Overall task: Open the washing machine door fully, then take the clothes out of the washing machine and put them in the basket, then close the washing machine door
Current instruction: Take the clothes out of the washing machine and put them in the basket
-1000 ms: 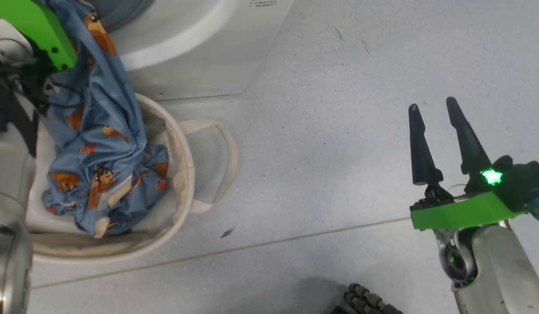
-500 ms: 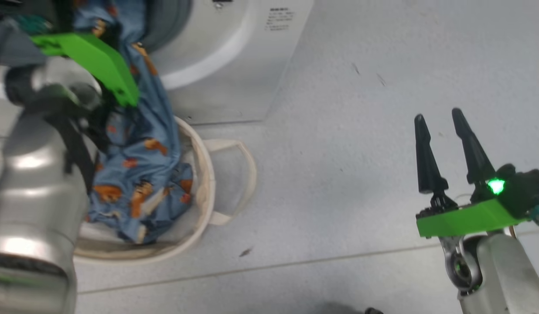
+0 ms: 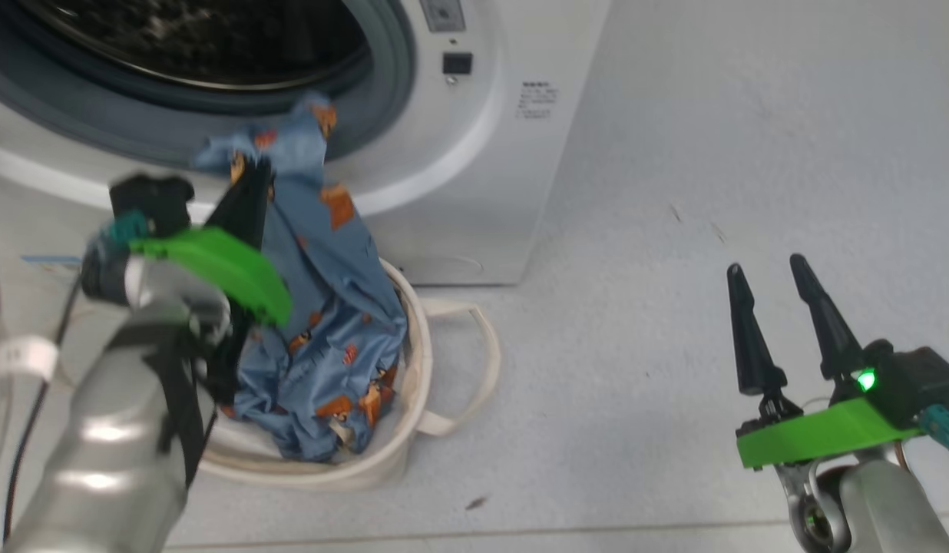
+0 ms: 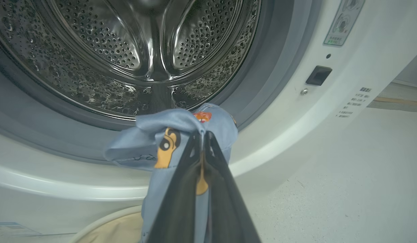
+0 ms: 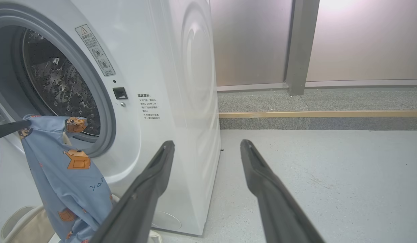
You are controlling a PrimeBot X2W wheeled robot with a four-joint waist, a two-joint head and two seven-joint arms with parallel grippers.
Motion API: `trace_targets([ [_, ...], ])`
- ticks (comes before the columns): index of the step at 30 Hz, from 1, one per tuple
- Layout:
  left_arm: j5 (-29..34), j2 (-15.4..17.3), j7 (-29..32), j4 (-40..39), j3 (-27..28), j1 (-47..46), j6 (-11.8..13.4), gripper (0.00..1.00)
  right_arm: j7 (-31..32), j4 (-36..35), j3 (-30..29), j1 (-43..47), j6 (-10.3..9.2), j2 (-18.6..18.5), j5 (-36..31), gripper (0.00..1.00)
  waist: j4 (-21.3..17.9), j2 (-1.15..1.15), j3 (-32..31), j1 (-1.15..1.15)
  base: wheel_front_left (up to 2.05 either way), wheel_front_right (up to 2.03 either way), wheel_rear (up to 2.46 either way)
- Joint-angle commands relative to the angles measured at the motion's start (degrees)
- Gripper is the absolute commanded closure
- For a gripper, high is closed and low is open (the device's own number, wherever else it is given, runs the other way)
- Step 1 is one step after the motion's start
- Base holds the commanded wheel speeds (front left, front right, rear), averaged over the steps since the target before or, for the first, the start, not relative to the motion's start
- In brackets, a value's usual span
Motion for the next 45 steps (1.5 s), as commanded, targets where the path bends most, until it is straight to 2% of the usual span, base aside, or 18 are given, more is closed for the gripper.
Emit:
trace_targets([
  [1, 0.0, 2.6, -0.7, -2.4, 1.4, -0.1, 0.7, 1.0, -0.7, -1.4, 0.8, 0.7, 0.02, -0.9, -0.3, 0.0, 1.5, 0.0, -1.9, 0.0, 0.0, 0.0, 0.0],
  [5, -0.6, 3.6, -0.1, -5.7, 1.5, 5.6, 2.6, 1.0, -0.7, -1.2, 1.0, 1.6, 0.02, -1.1, -0.5, 0.0, 2.1, 0.0, -3.8, 0.0, 0.0, 0.0, 0.0],
  [12, -2.9, 3.0, 2.9, -7.9, 1.2, 13.0, 3.4, 1.0, -0.7, -1.3, 1.5, 2.1, 0.02, -1.5, -0.6, 0.0, 1.8, 0.0, -4.7, 0.0, 0.0, 0.0, 0.0],
  [16, -4.4, 1.7, 3.1, -3.3, 1.5, 13.7, 3.0, 1.0, -0.7, -1.6, 1.7, 1.5, 0.02, -2.0, -0.3, 0.0, 0.8, 0.0, -3.3, 0.0, 0.0, 0.0, 0.0],
  [22, -6.8, -0.3, 3.7, 9.9, 2.3, 10.4, 1.4, 1.0, -0.7, -2.4, 1.8, -0.4, 0.02, -2.7, 0.0, 0.0, -1.2, 0.0, 0.6, 0.0, 0.0, 0.0, 0.0],
  [28, -7.9, -0.6, 3.2, 19.2, 2.8, 6.2, 0.7, 1.0, -0.7, -3.7, 0.9, -1.9, 0.02, -3.0, 0.3, 0.0, -3.5, 0.0, 6.1, 0.0, 0.0, 0.0, 0.0],
  [40, -9.1, 2.6, 4.9, 23.4, 3.9, 1.2, 3.4, 1.0, -0.7, -6.6, -0.8, -4.9, 0.02, -1.9, 1.0, 0.0, -7.6, 0.0, 17.3, 0.0, 0.0, 0.0, 0.0],
  [45, -9.0, 3.5, 4.1, 23.7, 4.0, -0.1, 5.1, 1.0, -0.7, -7.7, -1.3, -5.8, 0.02, -1.6, 1.1, 0.0, -7.9, 0.0, 20.1, 0.0, 0.0, 0.0, 0.0],
])
